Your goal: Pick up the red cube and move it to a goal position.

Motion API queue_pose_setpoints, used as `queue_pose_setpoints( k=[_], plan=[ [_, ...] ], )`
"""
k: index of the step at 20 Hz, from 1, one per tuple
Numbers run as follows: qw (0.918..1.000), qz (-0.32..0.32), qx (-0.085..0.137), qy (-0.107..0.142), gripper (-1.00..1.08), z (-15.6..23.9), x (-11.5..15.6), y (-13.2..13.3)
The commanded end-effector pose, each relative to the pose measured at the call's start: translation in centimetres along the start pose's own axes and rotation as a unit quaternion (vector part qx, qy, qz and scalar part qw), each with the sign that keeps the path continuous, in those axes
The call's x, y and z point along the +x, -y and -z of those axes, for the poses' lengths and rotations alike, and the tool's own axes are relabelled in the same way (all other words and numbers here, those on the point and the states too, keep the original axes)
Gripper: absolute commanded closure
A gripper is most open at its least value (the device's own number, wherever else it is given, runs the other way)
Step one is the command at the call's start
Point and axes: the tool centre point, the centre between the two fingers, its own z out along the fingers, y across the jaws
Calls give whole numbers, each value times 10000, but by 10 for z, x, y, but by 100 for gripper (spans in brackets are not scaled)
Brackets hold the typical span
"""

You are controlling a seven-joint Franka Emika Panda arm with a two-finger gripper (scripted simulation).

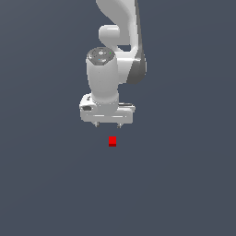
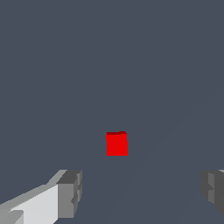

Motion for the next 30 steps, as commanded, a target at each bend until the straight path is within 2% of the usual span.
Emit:
queue_pose_setpoints(
  k=[1,9,22,30],
  plan=[
    [10000,0,0,0,-92,0,0,0],
    [10000,33,-3,39,-92,-26,-3,2],
    [9997,172,-15,200,-92,-136,-16,9],
    [9995,205,-20,238,-92,-162,-18,10]
  ],
)
